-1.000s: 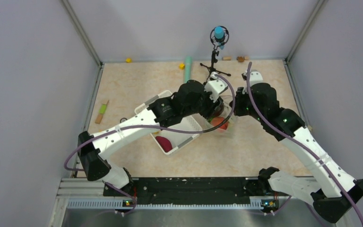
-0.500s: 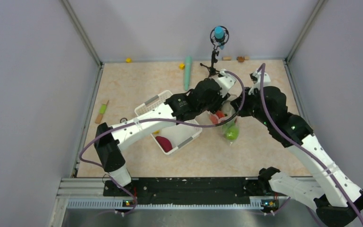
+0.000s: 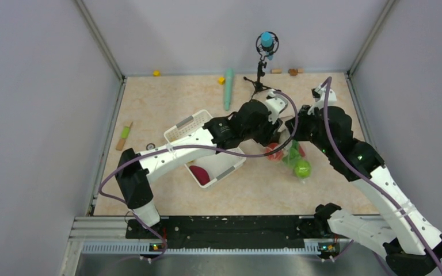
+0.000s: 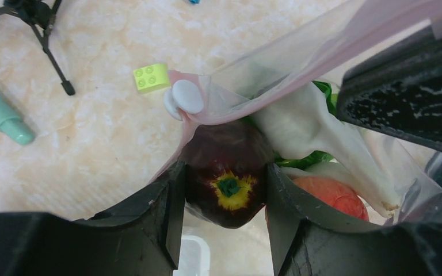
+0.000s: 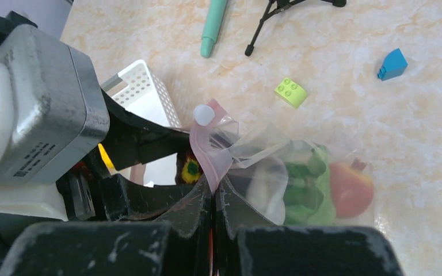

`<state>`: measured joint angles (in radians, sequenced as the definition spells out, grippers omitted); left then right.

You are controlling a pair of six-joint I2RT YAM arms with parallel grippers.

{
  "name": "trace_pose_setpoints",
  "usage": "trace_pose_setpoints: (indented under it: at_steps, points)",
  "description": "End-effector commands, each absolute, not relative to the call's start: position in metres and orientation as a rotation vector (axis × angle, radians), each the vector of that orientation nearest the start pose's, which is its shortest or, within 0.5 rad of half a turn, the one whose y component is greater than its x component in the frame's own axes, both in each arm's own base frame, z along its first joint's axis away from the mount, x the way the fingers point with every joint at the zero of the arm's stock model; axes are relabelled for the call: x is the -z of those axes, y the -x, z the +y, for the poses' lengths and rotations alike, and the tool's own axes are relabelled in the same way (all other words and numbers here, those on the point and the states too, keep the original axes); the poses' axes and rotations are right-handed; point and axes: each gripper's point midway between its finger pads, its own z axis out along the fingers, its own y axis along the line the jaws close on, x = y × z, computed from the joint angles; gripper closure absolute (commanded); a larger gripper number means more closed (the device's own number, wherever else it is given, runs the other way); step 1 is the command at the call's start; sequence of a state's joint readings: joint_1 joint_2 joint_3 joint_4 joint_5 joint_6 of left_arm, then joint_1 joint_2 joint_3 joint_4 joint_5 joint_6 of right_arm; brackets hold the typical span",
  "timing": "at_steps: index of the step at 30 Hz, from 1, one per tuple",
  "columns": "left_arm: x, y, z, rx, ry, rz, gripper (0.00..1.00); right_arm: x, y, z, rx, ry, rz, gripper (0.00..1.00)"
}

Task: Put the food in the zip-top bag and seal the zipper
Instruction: Place the fake fruit in the zipper food storage bag, then adjust the zipper food storage bag at the center of the board.

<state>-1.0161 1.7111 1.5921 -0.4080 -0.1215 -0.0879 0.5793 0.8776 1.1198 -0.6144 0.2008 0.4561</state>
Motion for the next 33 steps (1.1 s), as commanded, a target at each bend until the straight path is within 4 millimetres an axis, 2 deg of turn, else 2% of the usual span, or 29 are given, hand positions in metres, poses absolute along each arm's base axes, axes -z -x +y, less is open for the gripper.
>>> trace_pose_setpoints:
  at_steps: [1,3,6,14,17,21,23,28,30,33]
  points:
    - [-0.261,-0.263,-0.418,0.659,-0.877,1.939,0.64,-0.345,-0.271,0.142,-0.496,-0.070,1.825,1.00]
    - [-0.272,-0.257,-0.419,0.704,-0.883,1.914,0.46,-0.333,-0.276,0.141,-0.463,-0.072,1.854,1.00]
    - [-0.287,-0.246,-0.418,0.771,-0.893,1.876,0.30,-0.322,-0.280,0.144,-0.446,-0.060,1.884,1.00]
    - [-0.328,-0.225,-0.397,0.867,-0.831,1.807,0.13,-0.313,-0.283,0.147,-0.438,-0.039,1.900,1.00]
    - [-0.333,-0.234,-0.379,0.806,-0.733,1.796,0.08,-0.313,-0.283,0.148,-0.439,-0.034,1.900,1.00]
    - [-0.319,-0.250,-0.350,0.660,-0.585,1.845,0.05,-0.315,-0.281,0.147,-0.442,-0.026,1.894,1.00]
    - [-0.306,-0.256,-0.342,0.605,-0.530,1.888,0.05,-0.315,-0.280,0.147,-0.443,-0.024,1.894,1.00]
    - [-0.273,-0.265,-0.340,0.530,-0.464,1.992,0.07,-0.315,-0.279,0.152,-0.470,0.001,1.894,1.00]
    - [-0.262,-0.268,-0.345,0.511,-0.461,2.025,0.13,-0.315,-0.278,0.154,-0.481,0.012,1.896,1.00]
    - [-0.255,-0.273,-0.350,0.485,-0.456,2.057,0.34,-0.315,-0.278,0.155,-0.485,0.021,1.898,1.00]
